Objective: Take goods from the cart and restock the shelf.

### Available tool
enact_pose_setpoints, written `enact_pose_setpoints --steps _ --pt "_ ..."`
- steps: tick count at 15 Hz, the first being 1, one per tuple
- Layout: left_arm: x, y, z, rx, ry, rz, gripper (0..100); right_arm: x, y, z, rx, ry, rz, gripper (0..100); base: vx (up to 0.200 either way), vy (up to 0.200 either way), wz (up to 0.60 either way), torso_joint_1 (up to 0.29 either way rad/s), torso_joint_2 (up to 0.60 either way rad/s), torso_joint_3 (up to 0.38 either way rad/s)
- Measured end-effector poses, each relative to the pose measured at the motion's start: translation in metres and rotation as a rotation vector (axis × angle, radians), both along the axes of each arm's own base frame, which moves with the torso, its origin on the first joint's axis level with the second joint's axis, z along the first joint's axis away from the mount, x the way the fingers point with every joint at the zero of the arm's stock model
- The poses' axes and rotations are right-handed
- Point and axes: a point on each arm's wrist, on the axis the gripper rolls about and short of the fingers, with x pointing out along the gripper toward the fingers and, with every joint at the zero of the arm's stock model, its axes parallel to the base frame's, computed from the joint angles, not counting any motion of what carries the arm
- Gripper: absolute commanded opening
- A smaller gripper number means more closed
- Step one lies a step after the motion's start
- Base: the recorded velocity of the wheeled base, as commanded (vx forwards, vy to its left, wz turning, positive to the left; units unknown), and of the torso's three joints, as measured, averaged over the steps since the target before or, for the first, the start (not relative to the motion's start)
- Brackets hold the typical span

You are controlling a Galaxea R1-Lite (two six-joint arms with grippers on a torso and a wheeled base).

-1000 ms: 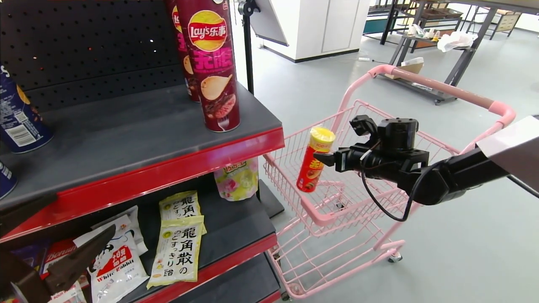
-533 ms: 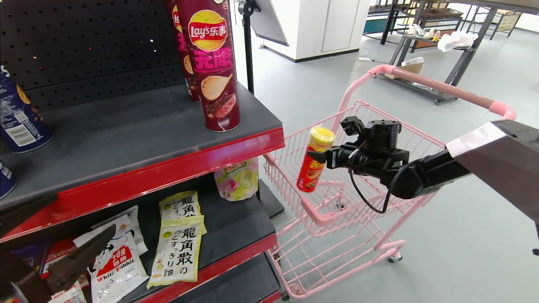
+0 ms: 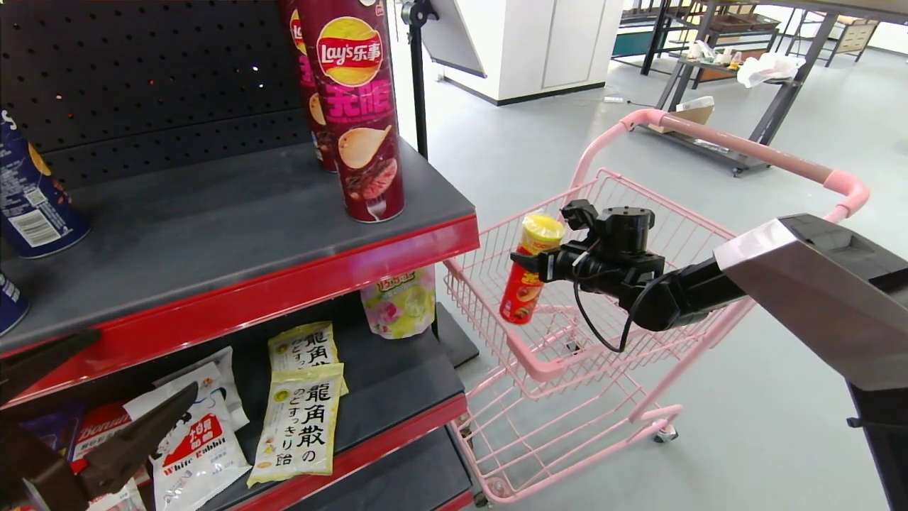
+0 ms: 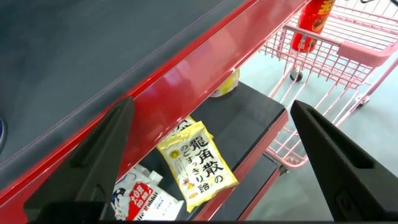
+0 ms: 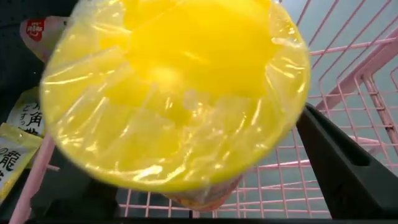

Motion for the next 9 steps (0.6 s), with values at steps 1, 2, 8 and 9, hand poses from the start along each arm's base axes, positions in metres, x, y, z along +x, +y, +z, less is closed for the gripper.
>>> enact_pose_setpoints --steps 1,2,8,9 --pt "0.000 0.000 0.000 0.001 0.002 0.000 100 0.003 0.001 -0.001 0.004 -0.003 -0.002 0 0.000 0.000 0.00 0.000 0.00 0.000" --pt "0.000 0.000 0.000 0.001 0.002 0.000 100 0.004 0.001 -0.002 0.012 0.002 -0.005 0 0.000 0.000 0.00 0.000 0.00 0.000" --pt "0.002 -0.001 0.000 0.001 0.007 -0.003 100 -0.013 0.001 0.011 -0.001 0.007 -0.027 0 0.000 0.000 0.00 0.000 0.00 0.000" --pt "0.002 -0.001 0.000 0.001 0.007 -0.003 100 -0.023 0.000 0.022 -0.002 0.003 -0.027 0 0.000 0.000 0.00 0.000 0.00 0.000"
